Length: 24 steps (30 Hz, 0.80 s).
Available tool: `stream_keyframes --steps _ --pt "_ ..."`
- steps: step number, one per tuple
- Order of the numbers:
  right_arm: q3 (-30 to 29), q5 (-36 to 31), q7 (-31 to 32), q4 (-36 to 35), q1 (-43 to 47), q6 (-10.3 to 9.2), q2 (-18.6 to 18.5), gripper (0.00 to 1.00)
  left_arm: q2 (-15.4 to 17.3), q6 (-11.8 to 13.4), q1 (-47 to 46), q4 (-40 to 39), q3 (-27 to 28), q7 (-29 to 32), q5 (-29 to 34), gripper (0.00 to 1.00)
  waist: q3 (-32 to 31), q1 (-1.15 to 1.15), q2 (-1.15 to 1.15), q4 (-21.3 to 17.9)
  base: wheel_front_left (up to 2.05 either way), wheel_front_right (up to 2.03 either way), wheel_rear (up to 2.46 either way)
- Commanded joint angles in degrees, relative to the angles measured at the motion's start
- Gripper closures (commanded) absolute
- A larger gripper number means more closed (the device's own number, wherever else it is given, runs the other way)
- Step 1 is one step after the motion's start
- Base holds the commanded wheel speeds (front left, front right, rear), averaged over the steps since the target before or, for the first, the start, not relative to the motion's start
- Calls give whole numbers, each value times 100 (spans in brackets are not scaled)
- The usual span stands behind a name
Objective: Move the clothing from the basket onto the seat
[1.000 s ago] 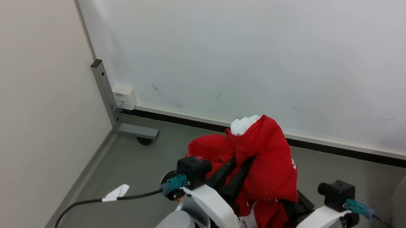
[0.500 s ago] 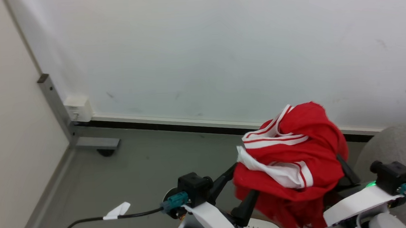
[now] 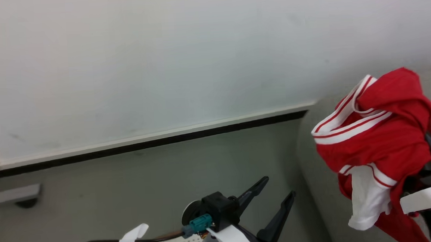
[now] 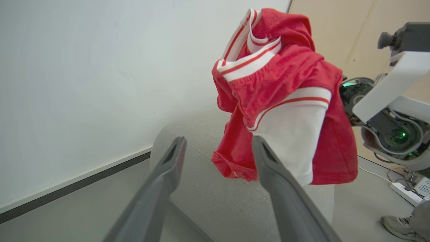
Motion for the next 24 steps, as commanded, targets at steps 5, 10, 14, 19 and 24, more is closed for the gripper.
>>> stream_keyframes --steps 5,10,14,19,24 --pt "-311 -89 -3 -330 238 -10 -93 100 47 -20 -65 76 -49 -62 214 0 275 0 0 -1058 0 0 0" --pt "-477 -32 -3 -510 423 -10 -59 100 25 -25 -98 153 -53 -98 366 0 354 0 0 -1413 0 0 0" --pt "-477 49 0 -500 465 -10 -81 100 2 -36 -134 203 -52 -97 506 0 409 0 0 -1529 0 0 0" --pt "-471 97 0 -498 293 -10 -153 100 -24 -49 -177 193 -5 -97 639 0 499 0 0 -1549 0 0 0" --pt "-388 451 74 -531 -227 -10 -453 100 -8 -36 -253 228 36 -94 827 0 754 0 0 -1472 0 0 0"
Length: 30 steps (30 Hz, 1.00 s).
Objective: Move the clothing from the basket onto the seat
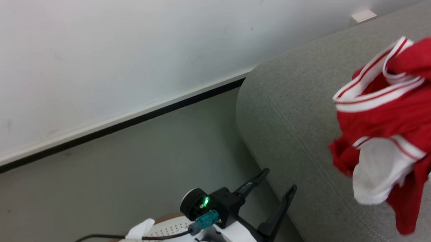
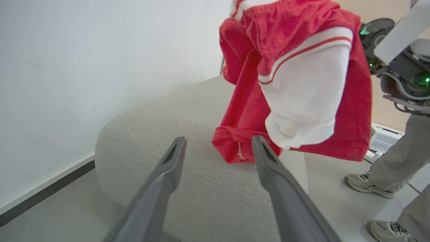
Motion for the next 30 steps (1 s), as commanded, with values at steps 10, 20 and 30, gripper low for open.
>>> stream_keyframes --steps 10,20,30 --pt "-238 757 334 350 -1815 -11 -1368 100 174 -31 -677 14 57 49 323 0 1432 0 -1 684 0 0 0" --pt "-577 734 316 1562 -3214 -11 -2496 100 267 17 -1130 -76 95 131 446 0 2681 0 -1 1474 0 0 0" --pt "92 31 517 3881 -3596 -11 -2645 100 251 96 -1278 -62 155 71 446 0 3229 0 -1 1841 0 0 0"
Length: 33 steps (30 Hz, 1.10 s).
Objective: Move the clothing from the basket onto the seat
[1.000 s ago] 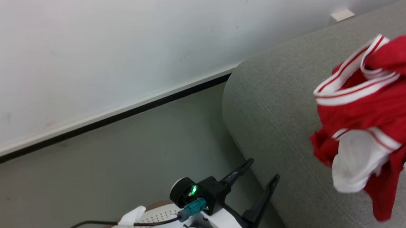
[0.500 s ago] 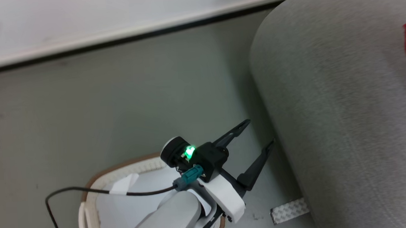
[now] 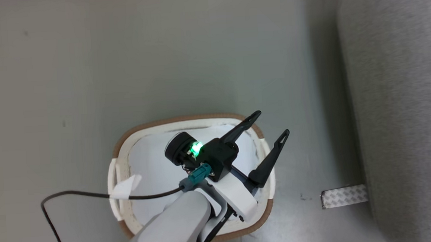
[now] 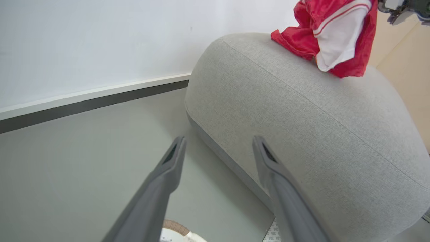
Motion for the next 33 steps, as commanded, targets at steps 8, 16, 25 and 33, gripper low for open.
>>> stream_keyframes --steps 8,16,25,33 --pt "979 -88 815 890 -47 -12 323 82 68 65 -75 100 144 -62 -33 0 118 -2 0 145 0 0 0" --pt "1752 121 1256 900 102 -12 352 0 118 87 315 267 309 -101 -213 0 -707 -2 0 13 0 0 0" --pt "2808 488 2263 -157 584 -12 -42 0 171 157 1230 292 733 -94 -502 0 -2416 -2 0 -74 0 0 0" --pt "3086 712 2270 -1462 853 -13 -435 0 336 378 1985 74 1359 -95 -696 0 -3524 -2 0 100 0 0 0"
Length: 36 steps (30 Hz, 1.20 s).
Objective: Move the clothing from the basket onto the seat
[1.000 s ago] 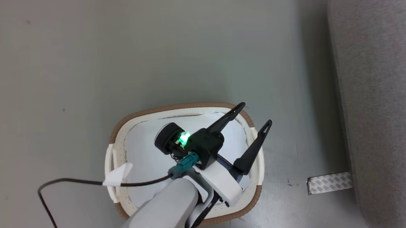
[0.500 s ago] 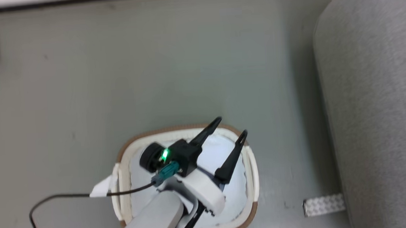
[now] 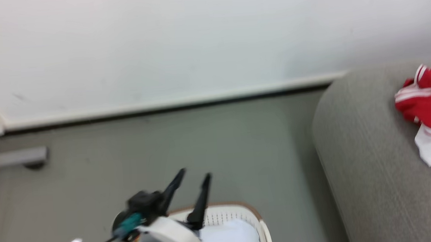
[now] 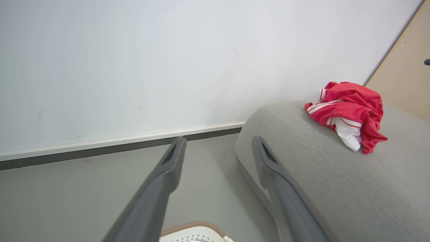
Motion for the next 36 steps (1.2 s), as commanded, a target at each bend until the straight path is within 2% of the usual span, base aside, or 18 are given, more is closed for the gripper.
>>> stream_keyframes --steps 1,2,7,11,20,23,29,33,36 --pt "-41 59 -124 -222 131 -13 -73 0 61 53 233 -27 150 -1 -194 0 -775 2 0 162 0 0 0" --pt "-233 137 -359 -511 236 -14 -62 0 129 129 352 -153 458 -1 -321 0 -898 2 0 264 0 0 0" --pt "-647 -134 -944 -932 671 -13 113 0 241 348 637 -439 1013 0 -490 0 -1054 2 0 489 0 0 0" --pt "-1282 -348 -1524 -1172 1408 -14 573 0 315 414 925 -775 1470 0 -500 0 -1133 2 0 668 0 0 0" --pt "-2701 -1221 -2561 -1640 3368 -13 2424 0 246 323 1483 -1060 1955 -2 91 0 -1098 2 0 763 0 0 0" --pt "-2817 -1457 -2768 -1777 3792 -13 3057 0 88 261 1638 -1233 2228 -2 444 0 -1064 2 0 684 0 0 0" --pt "-3132 -2001 -2883 -2029 4319 -13 3936 0 -327 -60 2008 -1167 2636 -2 1004 0 -1015 2 0 593 0 0 0" --pt "-3239 -2339 -2883 -2224 4556 -13 4270 0 -507 -268 2103 -1026 2795 -2 1236 0 -969 2 0 588 0 0 0" --pt "-3240 -2466 -2885 -2206 4609 -13 4382 0 -601 -375 2086 -945 2908 -1 1372 0 -954 2 0 598 0 0 0"
